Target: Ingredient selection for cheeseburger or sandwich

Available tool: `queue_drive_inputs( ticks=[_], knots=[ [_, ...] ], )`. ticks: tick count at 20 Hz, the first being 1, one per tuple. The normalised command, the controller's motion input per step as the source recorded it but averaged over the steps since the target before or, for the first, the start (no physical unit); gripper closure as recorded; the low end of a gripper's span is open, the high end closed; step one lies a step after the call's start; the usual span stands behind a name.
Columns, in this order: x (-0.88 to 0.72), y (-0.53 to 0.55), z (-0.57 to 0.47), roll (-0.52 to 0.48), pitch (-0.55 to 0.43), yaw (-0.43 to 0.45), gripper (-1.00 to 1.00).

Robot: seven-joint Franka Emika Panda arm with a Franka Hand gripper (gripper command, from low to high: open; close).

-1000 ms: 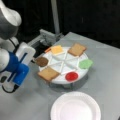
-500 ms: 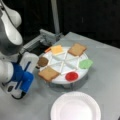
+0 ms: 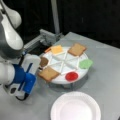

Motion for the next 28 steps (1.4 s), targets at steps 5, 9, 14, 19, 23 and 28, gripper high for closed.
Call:
queue_drive_inputs(
  ticks=[5,9,14,19,23,28],
  knots=[
    [0.41,-0.10,-0.06,0.139,-0.027,0.042,-1.00],
    [0.38,-0.14,-0.10,0.135,0.000,0.050,-1.00],
    [0.31,-0.18,-0.05,0.120,0.023,0.064,-1.00],
    [0.18,-0.17,-0.02,0.133,0.036,0.063,-1.00],
    [0.08,-0.15,-0.01,0.096,0.068,0.071,1.00],
    [-0.01,-0.10,0.01,0.066,0.089,0.066,1.00]
  ],
)
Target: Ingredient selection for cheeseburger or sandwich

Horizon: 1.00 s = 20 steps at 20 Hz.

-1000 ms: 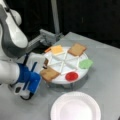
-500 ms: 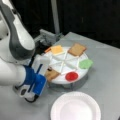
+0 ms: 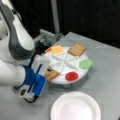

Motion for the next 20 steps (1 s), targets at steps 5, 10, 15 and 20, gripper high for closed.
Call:
queue_drive_inputs(
  ticks=[5,10,15,20],
  knots=[
    [-0.08,-0.04,0.05,0.044,0.090,0.036,1.00],
    [-0.06,0.00,0.06,0.001,0.086,0.036,1.00],
    [-0.01,0.01,0.05,-0.026,0.083,0.041,1.00],
    [0.02,0.03,0.01,-0.042,0.101,0.032,1.00]
  ],
)
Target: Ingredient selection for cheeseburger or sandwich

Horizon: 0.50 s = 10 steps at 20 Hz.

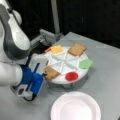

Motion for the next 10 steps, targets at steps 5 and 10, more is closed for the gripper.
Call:
queue_drive_inputs(
  ticks=[5,10],
  knots=[
    [0.06,0.05,0.04,-0.042,0.120,0.026,1.00],
    [0.06,-0.04,0.26,-0.073,0.241,0.063,1.00]
  ],
)
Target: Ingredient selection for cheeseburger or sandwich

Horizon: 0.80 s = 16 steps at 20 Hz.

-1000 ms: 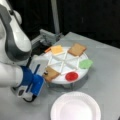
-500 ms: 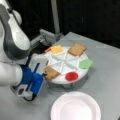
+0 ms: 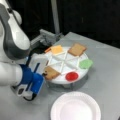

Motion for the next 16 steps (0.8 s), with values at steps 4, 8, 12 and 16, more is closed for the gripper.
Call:
queue_drive_inputs(
  ticks=[4,8,12,16],
  knots=[
    [0.05,-0.18,0.50,-0.095,0.308,0.123,1.00],
    [0.09,-0.18,0.34,-0.080,0.238,0.112,1.00],
    [0.09,-0.14,0.17,-0.046,0.194,0.103,1.00],
    [0.08,-0.17,0.09,-0.031,0.169,0.102,1.00]
  ],
)
